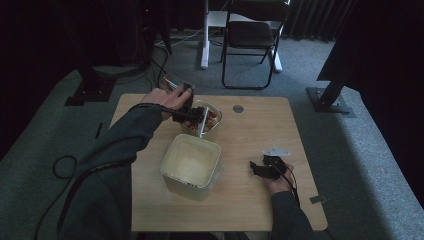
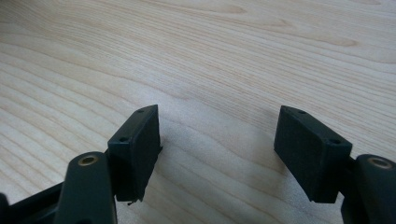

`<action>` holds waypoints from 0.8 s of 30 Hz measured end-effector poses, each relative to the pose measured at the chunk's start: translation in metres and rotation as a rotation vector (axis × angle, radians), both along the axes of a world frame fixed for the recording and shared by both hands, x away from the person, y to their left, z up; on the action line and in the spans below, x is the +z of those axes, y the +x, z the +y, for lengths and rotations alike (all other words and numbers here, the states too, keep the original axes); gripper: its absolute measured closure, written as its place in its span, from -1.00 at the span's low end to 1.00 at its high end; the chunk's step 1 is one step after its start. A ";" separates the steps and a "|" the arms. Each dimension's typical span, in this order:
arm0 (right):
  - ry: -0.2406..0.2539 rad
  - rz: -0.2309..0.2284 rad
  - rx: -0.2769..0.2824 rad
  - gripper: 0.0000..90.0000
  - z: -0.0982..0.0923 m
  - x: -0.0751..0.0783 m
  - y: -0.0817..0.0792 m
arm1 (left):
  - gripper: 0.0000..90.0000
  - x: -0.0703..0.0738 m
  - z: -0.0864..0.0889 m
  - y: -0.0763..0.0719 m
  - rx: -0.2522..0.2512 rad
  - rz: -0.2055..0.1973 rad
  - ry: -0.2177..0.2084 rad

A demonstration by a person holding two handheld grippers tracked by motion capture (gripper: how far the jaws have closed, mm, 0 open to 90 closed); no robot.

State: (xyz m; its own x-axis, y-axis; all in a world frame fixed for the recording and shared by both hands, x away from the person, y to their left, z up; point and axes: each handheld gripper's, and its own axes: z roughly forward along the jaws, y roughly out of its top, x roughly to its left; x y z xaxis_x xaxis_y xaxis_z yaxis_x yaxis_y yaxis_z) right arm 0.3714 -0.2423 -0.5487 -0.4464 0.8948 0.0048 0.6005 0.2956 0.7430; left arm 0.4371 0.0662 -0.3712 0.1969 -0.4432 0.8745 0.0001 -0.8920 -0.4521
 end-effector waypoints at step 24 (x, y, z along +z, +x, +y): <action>0.000 0.000 -0.001 -0.31 0.000 0.000 0.000 | -0.16 -0.003 0.000 0.005 0.017 0.022 -0.057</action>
